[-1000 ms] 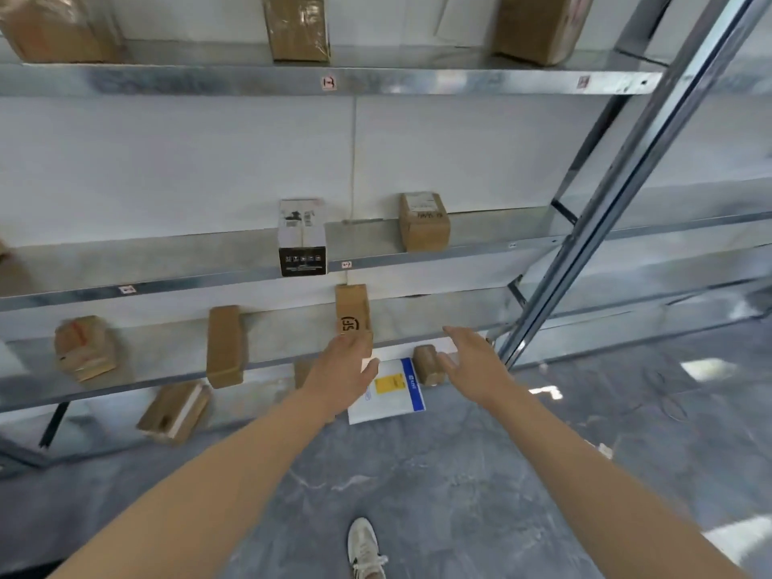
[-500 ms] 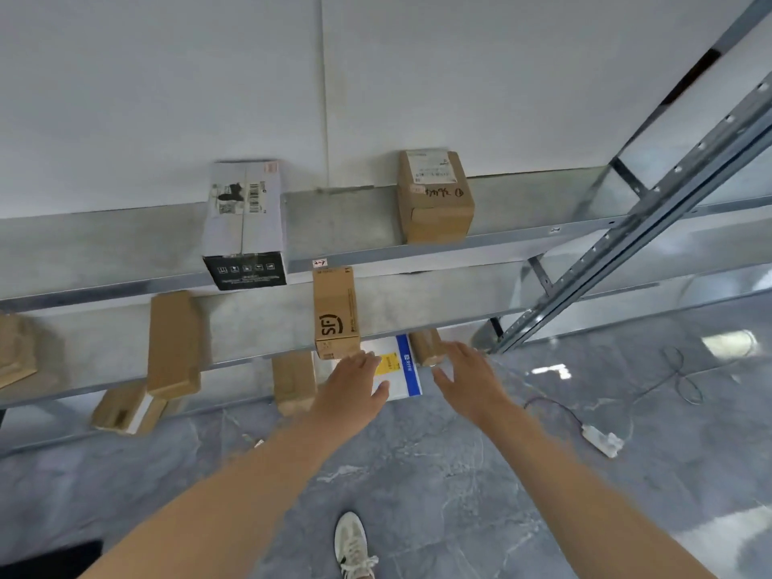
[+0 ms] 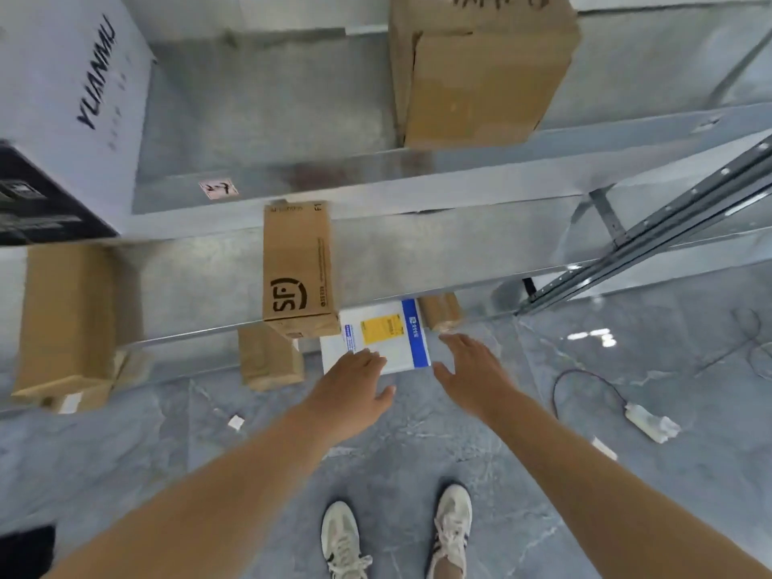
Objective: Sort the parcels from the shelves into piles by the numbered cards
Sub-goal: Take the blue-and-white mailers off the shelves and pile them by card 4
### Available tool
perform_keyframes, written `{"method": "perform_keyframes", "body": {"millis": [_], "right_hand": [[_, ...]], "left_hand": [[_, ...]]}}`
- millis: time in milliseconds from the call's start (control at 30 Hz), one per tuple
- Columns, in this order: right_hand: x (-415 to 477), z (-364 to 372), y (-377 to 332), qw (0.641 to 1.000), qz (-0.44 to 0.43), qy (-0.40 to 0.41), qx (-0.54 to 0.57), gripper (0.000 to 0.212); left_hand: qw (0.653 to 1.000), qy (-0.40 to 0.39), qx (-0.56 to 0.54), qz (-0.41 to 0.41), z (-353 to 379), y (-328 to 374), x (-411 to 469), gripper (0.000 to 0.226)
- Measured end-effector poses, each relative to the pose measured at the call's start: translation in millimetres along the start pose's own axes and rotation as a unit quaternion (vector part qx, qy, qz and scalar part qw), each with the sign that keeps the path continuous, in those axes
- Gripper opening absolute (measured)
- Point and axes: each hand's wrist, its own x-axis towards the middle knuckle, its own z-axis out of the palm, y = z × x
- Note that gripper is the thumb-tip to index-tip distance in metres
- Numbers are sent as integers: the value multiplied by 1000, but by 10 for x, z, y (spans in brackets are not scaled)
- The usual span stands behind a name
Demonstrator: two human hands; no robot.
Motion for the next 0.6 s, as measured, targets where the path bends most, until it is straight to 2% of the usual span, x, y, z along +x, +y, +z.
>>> {"method": "perform_keyframes", "body": {"millis": [100, 267, 433, 600], "right_hand": [[385, 453, 200, 999, 0, -40, 11, 50], [1157, 1228, 521, 982, 75, -26, 169, 44], [1956, 1960, 985, 974, 95, -39, 202, 46], [2751, 2398, 1421, 970, 112, -30, 214, 35]], "left_hand": [[999, -12, -26, -38, 431, -183, 269, 55], [994, -13, -32, -100, 1185, -593, 872, 49], [983, 11, -48, -179, 1849, -960, 1525, 53], [971, 64, -56, -223, 2433, -1503, 2108, 49]]}}
